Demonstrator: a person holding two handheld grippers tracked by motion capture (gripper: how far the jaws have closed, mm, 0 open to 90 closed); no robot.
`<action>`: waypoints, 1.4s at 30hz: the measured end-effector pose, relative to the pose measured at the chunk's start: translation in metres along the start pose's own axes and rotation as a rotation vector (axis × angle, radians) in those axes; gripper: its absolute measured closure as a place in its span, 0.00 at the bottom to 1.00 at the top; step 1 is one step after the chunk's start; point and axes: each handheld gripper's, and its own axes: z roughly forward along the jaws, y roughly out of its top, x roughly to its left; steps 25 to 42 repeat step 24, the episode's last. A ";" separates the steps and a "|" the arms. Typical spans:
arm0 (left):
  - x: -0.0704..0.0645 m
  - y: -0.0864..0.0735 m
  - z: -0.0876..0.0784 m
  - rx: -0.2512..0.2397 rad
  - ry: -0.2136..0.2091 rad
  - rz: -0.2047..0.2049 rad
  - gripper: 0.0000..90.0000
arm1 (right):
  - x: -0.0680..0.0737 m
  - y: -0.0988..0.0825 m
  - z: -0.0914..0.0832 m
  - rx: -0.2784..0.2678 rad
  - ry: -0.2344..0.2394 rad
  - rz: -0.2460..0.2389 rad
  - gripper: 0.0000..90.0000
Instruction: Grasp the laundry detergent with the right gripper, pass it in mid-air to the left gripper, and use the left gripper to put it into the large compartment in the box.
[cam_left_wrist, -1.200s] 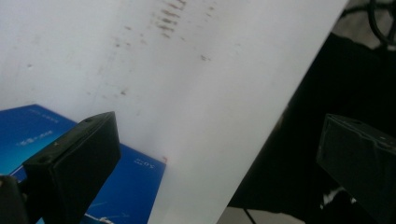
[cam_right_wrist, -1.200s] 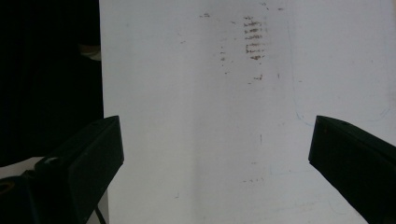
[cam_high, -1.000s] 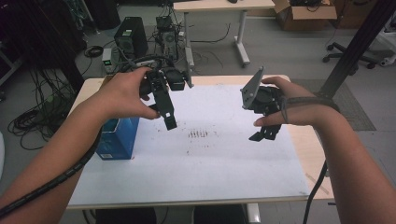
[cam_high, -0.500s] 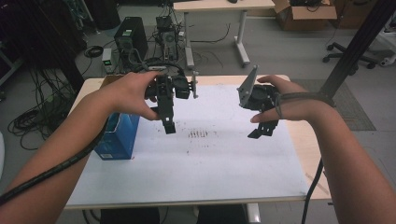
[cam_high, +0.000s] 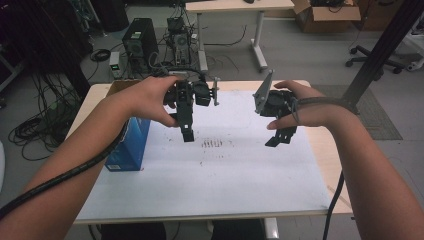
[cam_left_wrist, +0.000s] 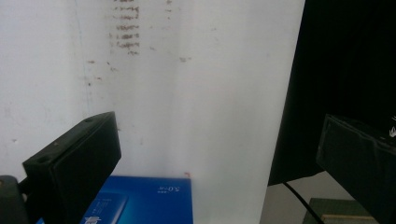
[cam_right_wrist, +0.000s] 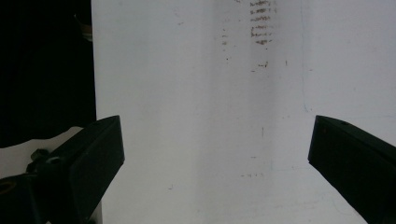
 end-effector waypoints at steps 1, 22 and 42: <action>0.000 0.000 0.000 0.004 -0.003 -0.003 0.00 | 0.000 0.000 0.000 0.000 0.001 -0.004 0.04; -0.010 0.000 0.010 -0.042 0.024 -0.019 0.00 | 0.012 0.006 0.002 -0.028 -0.027 0.009 0.03; -0.008 -0.003 0.019 -0.140 -0.009 -0.046 0.00 | 0.015 0.004 0.008 -0.068 -0.034 0.023 0.03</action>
